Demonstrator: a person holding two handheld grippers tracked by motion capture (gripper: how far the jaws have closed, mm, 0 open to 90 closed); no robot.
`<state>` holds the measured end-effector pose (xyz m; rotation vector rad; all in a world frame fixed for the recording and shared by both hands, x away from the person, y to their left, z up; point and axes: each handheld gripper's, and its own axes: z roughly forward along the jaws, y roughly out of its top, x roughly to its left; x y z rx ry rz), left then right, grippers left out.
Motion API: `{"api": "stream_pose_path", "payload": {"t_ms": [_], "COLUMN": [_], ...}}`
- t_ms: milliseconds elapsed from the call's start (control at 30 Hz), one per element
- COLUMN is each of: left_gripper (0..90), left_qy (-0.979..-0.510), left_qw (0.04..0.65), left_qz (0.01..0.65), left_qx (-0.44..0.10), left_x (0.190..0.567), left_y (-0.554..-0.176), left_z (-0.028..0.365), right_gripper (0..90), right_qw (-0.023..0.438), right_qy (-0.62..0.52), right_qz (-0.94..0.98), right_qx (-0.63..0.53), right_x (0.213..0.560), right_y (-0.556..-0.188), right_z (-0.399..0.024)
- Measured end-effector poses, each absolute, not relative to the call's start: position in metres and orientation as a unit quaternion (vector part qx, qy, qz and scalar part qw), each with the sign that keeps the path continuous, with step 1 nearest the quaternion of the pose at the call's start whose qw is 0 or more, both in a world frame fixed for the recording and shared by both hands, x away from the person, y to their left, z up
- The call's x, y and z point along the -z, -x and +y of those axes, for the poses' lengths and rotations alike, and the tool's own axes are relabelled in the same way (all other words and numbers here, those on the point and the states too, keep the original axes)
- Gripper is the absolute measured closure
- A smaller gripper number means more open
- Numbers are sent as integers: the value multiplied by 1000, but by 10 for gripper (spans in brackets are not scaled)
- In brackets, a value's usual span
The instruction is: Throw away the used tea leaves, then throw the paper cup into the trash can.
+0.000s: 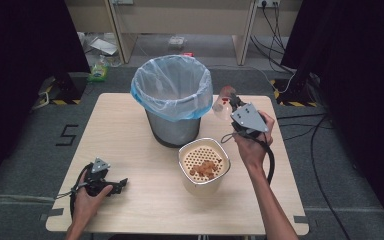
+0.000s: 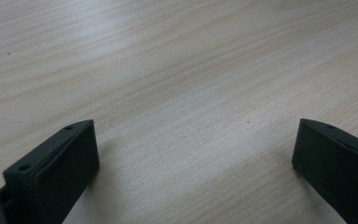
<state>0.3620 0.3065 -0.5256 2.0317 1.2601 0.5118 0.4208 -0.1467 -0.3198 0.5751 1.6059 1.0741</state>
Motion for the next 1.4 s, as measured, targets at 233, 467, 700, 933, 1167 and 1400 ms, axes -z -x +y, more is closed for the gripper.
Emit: {"api": "stream_pose_path", "payload": {"t_ms": [233,467,700,933,1167,1400], "left_gripper": [0,0,0,0,0,0], "left_qy": [-781,-780,-780,-780,-779,-780], "left_qw": [341,342,341,341,341,341], "left_qz": [484,485,486,486,487,486], "left_qx": [-197,-197,-198,-198,-198,-199], "left_x": [526,526,526,526,526,526], "left_y": [-362,-362,-362,-363,-363,-363], "left_z": [306,306,306,306,306,305], "right_gripper": [872,871,870,869,867,862], "right_qw": [537,539,532,521,495,471], "right_qy": [-246,-241,-236,-228,-216,-214], "right_qz": [672,672,675,680,694,713], "right_qx": [-447,-447,-453,-463,-476,-474], "right_x": [301,279,261,251,241,241], "right_y": [-430,-437,-450,-463,-476,-489], "right_z": [-149,-146,-134,-113,-76,-51]}}
